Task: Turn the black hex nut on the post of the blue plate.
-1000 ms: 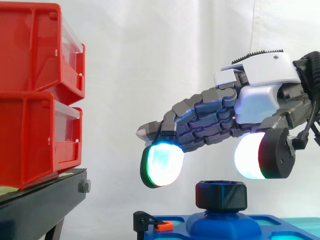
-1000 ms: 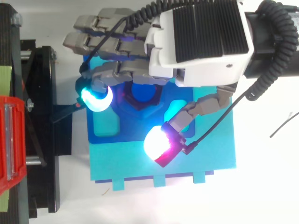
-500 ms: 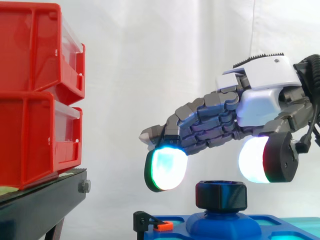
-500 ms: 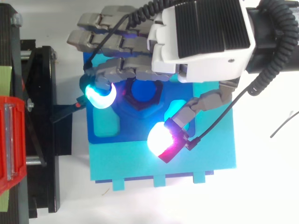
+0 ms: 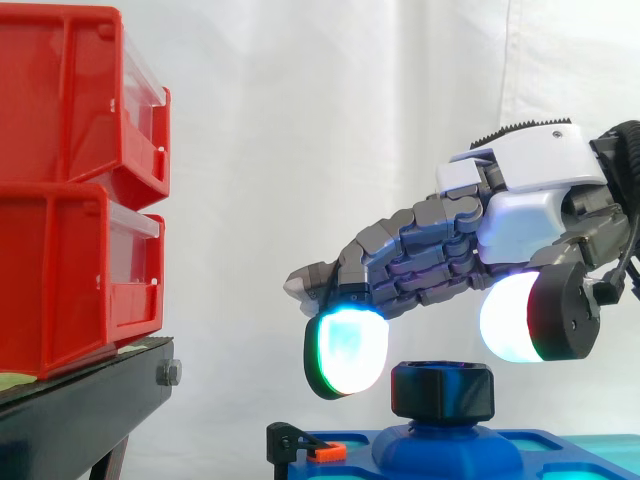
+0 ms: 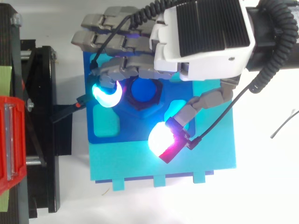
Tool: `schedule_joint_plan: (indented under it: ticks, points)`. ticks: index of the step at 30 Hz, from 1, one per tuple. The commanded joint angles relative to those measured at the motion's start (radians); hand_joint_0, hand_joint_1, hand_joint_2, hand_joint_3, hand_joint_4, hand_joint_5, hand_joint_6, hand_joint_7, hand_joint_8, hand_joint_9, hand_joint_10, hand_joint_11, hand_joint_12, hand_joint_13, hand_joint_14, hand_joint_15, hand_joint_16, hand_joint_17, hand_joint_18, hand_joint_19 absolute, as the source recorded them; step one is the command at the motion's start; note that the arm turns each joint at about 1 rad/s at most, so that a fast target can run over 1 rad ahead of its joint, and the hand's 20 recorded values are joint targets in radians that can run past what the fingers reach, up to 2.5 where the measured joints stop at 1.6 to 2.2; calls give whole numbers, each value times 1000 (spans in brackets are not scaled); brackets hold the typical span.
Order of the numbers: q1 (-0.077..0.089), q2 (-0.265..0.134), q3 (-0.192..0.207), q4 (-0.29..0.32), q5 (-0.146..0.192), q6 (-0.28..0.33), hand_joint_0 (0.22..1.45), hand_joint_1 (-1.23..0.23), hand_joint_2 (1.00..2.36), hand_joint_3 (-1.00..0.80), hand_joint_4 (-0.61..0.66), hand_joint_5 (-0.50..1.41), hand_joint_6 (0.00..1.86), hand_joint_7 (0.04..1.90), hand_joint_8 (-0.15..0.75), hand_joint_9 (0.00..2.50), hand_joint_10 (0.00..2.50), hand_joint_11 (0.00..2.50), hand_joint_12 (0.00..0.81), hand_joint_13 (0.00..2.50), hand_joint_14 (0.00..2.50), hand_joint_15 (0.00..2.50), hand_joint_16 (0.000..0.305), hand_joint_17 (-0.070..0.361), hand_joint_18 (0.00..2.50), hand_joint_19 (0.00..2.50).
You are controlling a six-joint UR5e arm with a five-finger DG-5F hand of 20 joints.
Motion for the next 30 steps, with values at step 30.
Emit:
schedule_joint_plan:
  ticks: [30]
  points:
    - [-22, 1, 0, -18, -25, 0, 355, -605, 1000, -500, 267, -252, 503, 1006, 219, 0, 0, 0, 395, 22, 0, 0, 56, 126, 0, 0]
